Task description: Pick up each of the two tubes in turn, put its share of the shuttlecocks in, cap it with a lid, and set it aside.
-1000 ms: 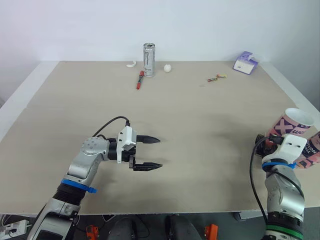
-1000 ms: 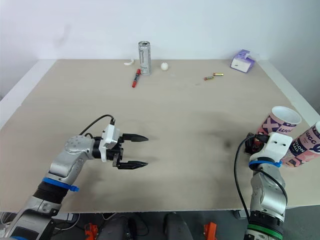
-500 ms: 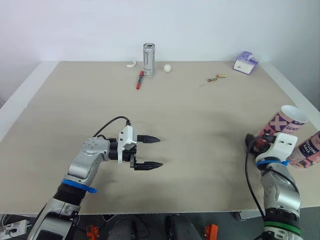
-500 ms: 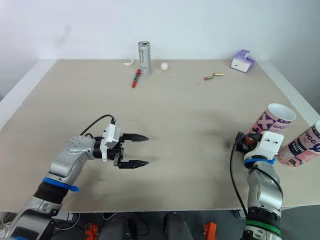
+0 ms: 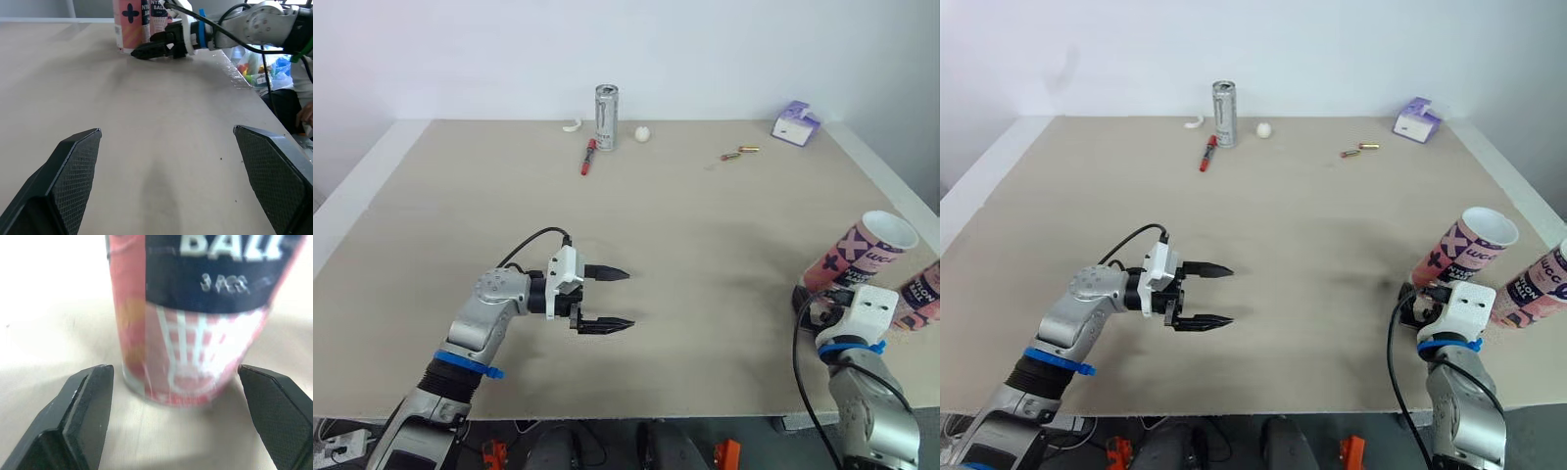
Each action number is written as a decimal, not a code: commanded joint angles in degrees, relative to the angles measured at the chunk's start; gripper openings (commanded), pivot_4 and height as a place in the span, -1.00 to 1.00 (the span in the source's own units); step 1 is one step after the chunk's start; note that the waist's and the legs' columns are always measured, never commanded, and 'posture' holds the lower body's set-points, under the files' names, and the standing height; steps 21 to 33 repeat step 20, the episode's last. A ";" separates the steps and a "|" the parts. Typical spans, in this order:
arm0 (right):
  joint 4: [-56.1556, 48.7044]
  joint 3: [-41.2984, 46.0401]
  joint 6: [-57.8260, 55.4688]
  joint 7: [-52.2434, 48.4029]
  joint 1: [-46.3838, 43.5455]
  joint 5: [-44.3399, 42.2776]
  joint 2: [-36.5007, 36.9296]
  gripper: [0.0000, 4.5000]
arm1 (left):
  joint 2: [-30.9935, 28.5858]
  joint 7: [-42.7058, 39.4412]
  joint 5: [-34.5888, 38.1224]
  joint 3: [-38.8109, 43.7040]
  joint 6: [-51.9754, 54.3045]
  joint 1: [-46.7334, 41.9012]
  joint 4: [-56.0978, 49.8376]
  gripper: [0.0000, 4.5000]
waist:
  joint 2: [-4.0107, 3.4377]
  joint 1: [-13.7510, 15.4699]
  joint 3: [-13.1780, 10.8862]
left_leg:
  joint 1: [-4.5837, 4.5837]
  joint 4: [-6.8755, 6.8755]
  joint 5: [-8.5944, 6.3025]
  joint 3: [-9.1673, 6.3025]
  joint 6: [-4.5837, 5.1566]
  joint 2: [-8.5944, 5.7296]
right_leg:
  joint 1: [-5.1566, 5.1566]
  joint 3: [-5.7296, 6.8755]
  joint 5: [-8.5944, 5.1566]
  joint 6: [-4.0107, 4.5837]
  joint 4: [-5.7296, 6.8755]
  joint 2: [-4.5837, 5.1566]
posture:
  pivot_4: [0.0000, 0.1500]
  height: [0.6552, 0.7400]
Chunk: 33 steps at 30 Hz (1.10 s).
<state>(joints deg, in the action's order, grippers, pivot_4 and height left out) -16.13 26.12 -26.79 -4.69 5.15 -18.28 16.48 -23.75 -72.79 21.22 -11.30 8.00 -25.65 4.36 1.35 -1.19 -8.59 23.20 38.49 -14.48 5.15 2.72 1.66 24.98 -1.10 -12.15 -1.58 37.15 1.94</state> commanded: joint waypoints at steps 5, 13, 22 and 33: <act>-15.92 -4.51 -4.23 -6.88 7.05 -3.39 3.53 0.94 | -0.01 0.32 -0.19 1.06 -0.77 -2.02 2.50 1.00 | -0.02 -0.04 0.00 | 0.01 0.00 0.00 -0.03 0.01 0.01 | 0.00 0.02 -0.01 -0.01 0.00 -0.02 | 1.00 1.00; -8.39 -16.94 14.82 -30.92 2.27 0.17 14.27 0.94 | -2.84 2.26 -2.26 3.88 -3.21 -1.11 8.02 1.00 | 0.04 -0.05 -0.03 | 0.00 0.03 0.01 -0.05 0.02 -0.01 | -0.02 0.02 -0.02 0.00 -0.02 -0.07 | 1.00 1.00; 7.55 -19.09 24.76 -48.29 -8.47 -2.82 18.84 0.94 | -9.28 2.87 -6.21 6.11 -8.42 -2.39 14.31 1.00 | 0.26 0.05 -0.15 | -0.02 0.06 0.05 -0.12 0.10 0.05 | -0.01 -0.01 0.07 0.14 -0.05 -0.24 | 1.00 1.00; 7.55 -19.09 24.76 -48.29 -8.47 -2.82 18.84 0.94 | -9.28 2.87 -6.21 6.11 -8.42 -2.39 14.31 1.00 | 0.26 0.05 -0.15 | -0.02 0.06 0.05 -0.12 0.10 0.05 | -0.01 -0.01 0.07 0.14 -0.05 -0.24 | 1.00 1.00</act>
